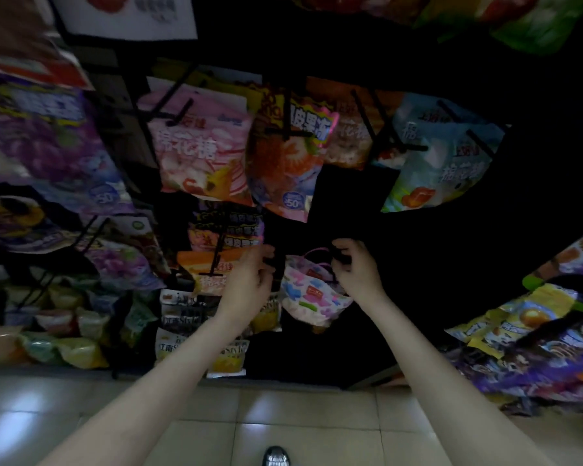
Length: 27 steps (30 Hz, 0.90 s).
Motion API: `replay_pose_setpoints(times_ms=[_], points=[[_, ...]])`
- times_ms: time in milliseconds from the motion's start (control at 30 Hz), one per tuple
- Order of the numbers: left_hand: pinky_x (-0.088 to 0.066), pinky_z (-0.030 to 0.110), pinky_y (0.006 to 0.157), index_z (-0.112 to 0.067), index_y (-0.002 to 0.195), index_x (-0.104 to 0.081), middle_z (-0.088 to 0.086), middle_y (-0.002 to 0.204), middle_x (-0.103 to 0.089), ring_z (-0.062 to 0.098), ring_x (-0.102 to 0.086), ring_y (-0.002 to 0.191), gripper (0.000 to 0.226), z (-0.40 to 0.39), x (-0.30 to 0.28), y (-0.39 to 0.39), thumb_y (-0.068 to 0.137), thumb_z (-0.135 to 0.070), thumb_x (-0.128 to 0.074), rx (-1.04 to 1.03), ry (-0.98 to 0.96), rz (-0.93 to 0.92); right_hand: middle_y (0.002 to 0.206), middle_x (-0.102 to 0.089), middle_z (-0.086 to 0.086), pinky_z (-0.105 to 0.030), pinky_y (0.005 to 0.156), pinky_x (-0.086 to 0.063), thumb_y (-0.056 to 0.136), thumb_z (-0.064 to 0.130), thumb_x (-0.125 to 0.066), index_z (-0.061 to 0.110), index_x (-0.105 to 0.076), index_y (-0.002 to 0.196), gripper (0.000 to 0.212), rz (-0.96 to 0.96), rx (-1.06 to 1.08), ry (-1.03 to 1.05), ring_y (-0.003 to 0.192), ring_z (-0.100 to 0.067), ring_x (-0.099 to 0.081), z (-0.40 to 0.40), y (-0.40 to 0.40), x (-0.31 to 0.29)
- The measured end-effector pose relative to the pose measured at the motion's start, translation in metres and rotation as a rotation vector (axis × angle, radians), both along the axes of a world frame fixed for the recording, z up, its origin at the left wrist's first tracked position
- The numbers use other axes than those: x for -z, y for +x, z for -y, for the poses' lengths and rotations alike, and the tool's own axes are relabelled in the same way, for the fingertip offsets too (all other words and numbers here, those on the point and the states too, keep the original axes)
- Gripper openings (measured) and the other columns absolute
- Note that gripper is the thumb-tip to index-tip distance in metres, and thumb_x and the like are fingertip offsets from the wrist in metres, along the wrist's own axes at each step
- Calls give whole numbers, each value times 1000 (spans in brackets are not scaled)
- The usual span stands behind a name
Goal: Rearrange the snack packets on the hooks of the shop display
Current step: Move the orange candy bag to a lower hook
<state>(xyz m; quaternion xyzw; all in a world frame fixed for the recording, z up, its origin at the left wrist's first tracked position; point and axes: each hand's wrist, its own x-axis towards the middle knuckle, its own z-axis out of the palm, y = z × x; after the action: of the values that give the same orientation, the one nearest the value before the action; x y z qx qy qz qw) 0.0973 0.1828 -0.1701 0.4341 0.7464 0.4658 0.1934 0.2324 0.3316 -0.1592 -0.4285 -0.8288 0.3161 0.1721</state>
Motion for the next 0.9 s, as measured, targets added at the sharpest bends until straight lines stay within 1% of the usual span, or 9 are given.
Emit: replay_pose_setpoints(times_ms=[100, 167, 233, 333, 433, 600, 767, 833, 900], points=[[-46, 15, 70, -12, 122, -51, -1, 118, -54, 8, -57, 93, 33, 37, -11, -21, 92, 0, -47, -99, 38, -124, 132, -43, -4, -21, 91, -41, 92, 11, -55, 13, -45, 131, 41, 35, -143, 15, 121, -17, -47, 29, -39, -14], [-48, 27, 81, -10, 128, -48, 2, 125, -52, 13, -55, 103, 37, 60, -11, -44, 91, -1, -49, -172, -28, -163, 135, -40, -1, -21, 92, -40, 92, 17, -56, 17, -41, 134, 44, 73, -246, -9, 122, -16, -45, 50, -68, -14], [-45, 34, 89, -10, 134, -44, 7, 133, -47, 24, -51, 116, 43, 78, -8, -68, 91, -1, -48, -173, -123, -158, 143, -34, -1, -25, 97, -37, 93, 18, -56, 19, -35, 139, 51, 131, -343, -70, 128, -17, -39, 68, -92, -8], [-41, 31, 92, -15, 138, -39, 7, 139, -41, 26, -40, 127, 49, 100, 0, -97, 92, -2, -47, -78, -257, -191, 153, -21, 0, -34, 109, -25, 93, 17, -56, 20, -23, 146, 62, 270, -428, -79, 140, -21, -19, 86, -120, 3], [-39, 33, 97, -17, 139, -38, 5, 142, -38, 27, -36, 131, 51, 115, 9, -121, 91, -3, -47, 13, -305, -211, 153, -21, -1, -39, 109, -25, 91, 13, -57, 21, -22, 146, 66, 413, -400, 60, 141, -23, -16, 87, -142, 14], [-36, 30, 99, -18, 139, -36, 4, 141, -38, 26, -36, 130, 51, 132, 17, -155, 91, -4, -46, 119, -335, -264, 154, -17, 6, -47, 107, -21, 93, 12, -52, 30, -20, 145, 64, 589, -309, 45, 143, -25, -7, 80, -168, 38], [-38, 31, 95, -19, 141, -34, 6, 142, -37, 26, -36, 128, 52, 151, 23, -174, 92, -5, -46, 215, -430, -313, 142, -37, -8, -43, 100, -31, 91, -1, -49, 24, -40, 139, 55, 665, -185, 206, 128, -34, -30, 84, -180, 60], [-36, 35, 101, -17, 141, -35, 8, 143, -37, 29, -34, 130, 52, 154, 27, -177, 91, -4, -46, 252, -444, -338, 128, -49, -14, -38, 91, -36, 89, -1, -50, 23, -52, 131, 48, 535, -87, 150, 118, -35, -40, 88, -172, 71], [-37, 32, 97, -14, 140, -37, 10, 143, -38, 31, -38, 128, 51, 152, 26, -177, 91, -3, -47, 266, -419, -331, 120, -57, -17, -37, 87, -42, 88, 5, -56, 14, -60, 123, 36, 376, -60, -7, 112, -34, -49, 94, -162, 72]])
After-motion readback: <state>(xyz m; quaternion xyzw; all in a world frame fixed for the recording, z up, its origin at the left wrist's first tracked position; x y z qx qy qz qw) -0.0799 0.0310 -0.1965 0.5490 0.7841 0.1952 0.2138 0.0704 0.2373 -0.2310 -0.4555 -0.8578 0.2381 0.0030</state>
